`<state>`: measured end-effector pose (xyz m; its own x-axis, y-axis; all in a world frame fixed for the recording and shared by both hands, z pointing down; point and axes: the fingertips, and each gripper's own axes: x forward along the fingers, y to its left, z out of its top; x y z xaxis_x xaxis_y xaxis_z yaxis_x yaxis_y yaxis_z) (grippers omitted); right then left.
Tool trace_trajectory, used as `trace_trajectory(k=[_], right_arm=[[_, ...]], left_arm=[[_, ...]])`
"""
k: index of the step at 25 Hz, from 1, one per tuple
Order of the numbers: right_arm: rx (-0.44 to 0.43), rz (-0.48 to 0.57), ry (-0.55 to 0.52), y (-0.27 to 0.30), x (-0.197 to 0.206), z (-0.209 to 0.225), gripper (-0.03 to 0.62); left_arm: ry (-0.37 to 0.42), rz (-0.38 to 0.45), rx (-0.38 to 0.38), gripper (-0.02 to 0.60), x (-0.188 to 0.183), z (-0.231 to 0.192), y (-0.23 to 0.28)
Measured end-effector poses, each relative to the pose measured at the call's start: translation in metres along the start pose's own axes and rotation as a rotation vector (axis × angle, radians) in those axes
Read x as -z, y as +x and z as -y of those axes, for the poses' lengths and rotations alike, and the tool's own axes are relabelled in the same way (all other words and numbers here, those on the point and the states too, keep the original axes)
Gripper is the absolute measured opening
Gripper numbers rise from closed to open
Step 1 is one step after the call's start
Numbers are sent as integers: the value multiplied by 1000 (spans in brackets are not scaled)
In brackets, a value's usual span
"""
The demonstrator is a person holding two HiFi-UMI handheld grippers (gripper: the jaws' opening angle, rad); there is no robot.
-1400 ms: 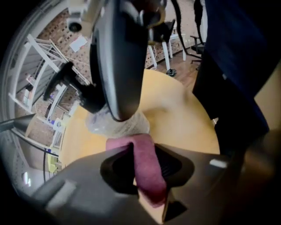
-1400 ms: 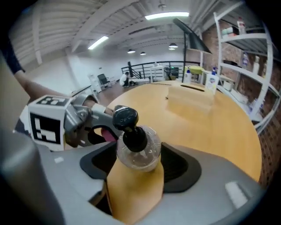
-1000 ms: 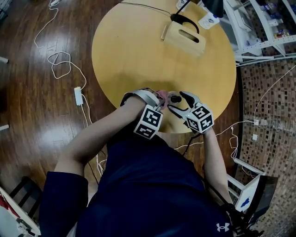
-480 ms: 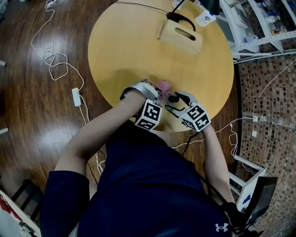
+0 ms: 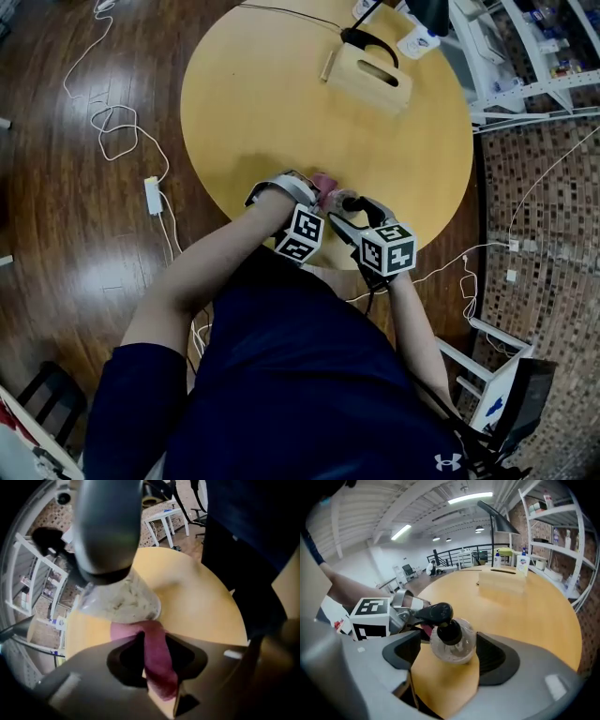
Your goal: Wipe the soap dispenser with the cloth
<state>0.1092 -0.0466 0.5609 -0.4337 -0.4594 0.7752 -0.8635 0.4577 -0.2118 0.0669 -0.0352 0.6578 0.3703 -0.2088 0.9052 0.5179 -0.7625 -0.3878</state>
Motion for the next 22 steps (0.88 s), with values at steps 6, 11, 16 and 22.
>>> trace_trajectory(k=[6,11,16,22], right_arm=[[-13,-61,-366,11,5,5,334],[-176,-113,-620,13,7,-3,344],[-62,12,-393,0,0,-7,376],[49,-75,-204,16,21,8,365]], left_arm=[[73,9,-117,107,-4,-26,-30],[147,24,-209,107,-3,-39,-55],[87,1,-85,107,1,-4,-16],[87,-27,-65,107,0,8,-2]])
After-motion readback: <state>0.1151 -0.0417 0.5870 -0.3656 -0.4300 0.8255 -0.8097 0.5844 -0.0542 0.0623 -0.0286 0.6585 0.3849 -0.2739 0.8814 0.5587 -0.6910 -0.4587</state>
